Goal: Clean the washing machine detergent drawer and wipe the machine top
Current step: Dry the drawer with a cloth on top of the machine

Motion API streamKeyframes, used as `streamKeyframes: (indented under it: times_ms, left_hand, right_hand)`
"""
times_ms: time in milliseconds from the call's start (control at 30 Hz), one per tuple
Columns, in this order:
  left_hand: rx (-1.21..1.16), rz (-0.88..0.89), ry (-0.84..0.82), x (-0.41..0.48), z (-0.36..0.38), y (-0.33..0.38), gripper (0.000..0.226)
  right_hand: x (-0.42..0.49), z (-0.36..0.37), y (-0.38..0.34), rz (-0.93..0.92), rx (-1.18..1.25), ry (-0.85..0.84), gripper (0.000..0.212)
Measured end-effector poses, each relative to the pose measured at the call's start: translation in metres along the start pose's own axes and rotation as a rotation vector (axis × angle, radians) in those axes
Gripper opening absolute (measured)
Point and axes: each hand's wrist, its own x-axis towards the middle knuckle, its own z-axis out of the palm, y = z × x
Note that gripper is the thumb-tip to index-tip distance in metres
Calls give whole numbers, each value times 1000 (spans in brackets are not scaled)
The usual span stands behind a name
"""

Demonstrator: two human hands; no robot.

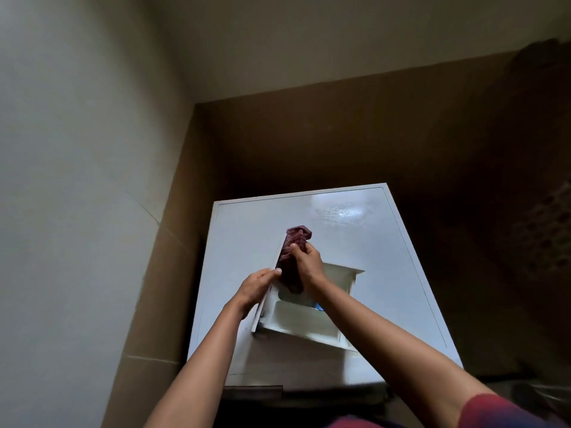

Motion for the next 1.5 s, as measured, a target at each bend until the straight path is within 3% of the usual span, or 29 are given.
streamKeyframes:
  times_ms: [200, 333, 533, 600, 867, 1100, 1233, 1400, 1500]
  left_hand:
    - [-195, 37, -13, -1, -6, -5, 28]
    - [-232, 17, 31, 0, -14, -8, 42]
    - [-352, -40, 62, -1, -27, -14, 47]
    - [-379, -53, 80, -2, -27, -15, 48]
    - [-585, -66, 81, 2, -28, -17, 50]
    - [-625, -22, 136, -3, -24, -18, 43]
    - [-759, -117, 151, -1, -24, -21, 37]
    - [-758, -288, 24, -4, -32, -19, 63]
    - [-746, -270, 117, -1, -30, -19, 41]
  right_hand:
    - [-13, 30, 9, 16, -98, -49, 19]
    - [-28, 38, 10, -50, -137, -173, 27]
    - [-44, 54, 16, -232, -786, -304, 21]
    - [-42, 57, 8, -224, -894, -333, 23]
    - [-29, 68, -10, -66, -797, -449, 43]
    - [-40, 59, 10, -416, -1017, -399, 29]
    - [-56, 46, 18, -556, -1109, -420, 27]
    - [-80, 36, 30, -799, -1265, -509, 26]
    - [-91, 32, 42, -927, -1331, -526, 21]
